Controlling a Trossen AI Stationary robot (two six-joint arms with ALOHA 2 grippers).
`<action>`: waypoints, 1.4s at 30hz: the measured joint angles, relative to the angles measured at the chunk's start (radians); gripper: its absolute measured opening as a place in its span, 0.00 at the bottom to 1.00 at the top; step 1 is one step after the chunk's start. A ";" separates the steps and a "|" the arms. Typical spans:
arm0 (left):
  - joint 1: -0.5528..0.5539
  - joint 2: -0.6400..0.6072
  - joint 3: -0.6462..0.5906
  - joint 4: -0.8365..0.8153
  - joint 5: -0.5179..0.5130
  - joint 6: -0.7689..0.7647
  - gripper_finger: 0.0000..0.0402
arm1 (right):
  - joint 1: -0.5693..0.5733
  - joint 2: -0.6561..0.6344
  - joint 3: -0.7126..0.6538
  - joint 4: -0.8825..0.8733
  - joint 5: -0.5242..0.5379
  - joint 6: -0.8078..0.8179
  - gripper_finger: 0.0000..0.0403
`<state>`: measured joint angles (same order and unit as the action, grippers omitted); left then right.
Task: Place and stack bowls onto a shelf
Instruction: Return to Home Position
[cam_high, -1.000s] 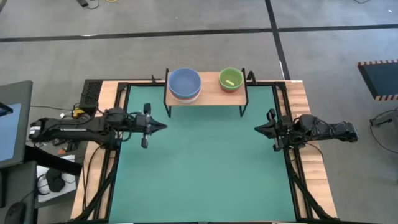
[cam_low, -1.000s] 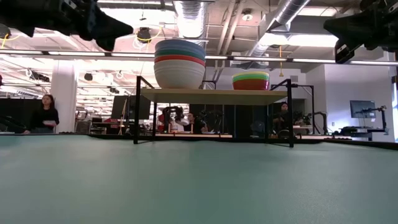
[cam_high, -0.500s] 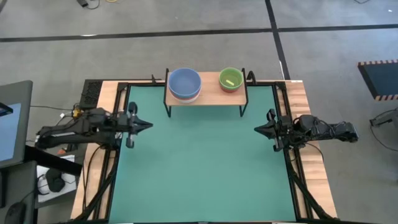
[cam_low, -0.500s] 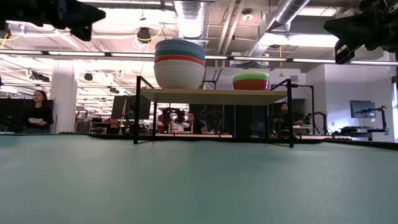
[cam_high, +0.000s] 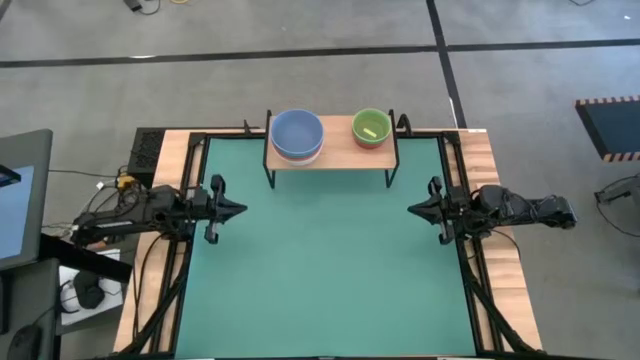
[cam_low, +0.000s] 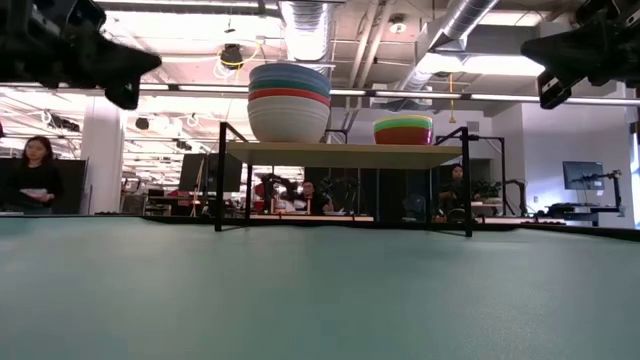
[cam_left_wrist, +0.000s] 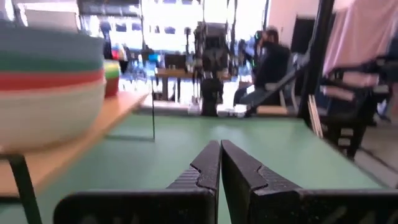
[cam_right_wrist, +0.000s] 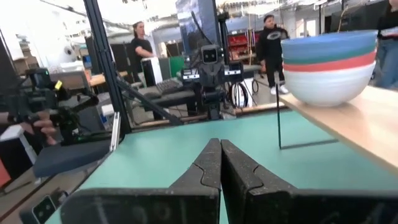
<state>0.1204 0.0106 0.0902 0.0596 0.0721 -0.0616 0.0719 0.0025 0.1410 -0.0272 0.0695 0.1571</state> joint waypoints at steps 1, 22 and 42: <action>0.000 -0.005 0.000 -0.028 0.002 0.006 0.00 | 0.000 0.000 0.000 -0.009 -0.001 0.000 0.06; -0.001 -0.006 -0.080 0.027 -0.019 0.004 0.00 | -0.010 0.000 -0.113 0.113 0.012 0.020 0.06; -0.046 -0.007 -0.082 0.061 -0.028 0.014 0.00 | -0.008 0.000 -0.133 0.093 0.011 -0.035 0.06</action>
<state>0.0739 0.0040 0.0082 0.1205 0.0444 -0.0474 0.0635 0.0021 0.0082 0.0659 0.0801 0.1223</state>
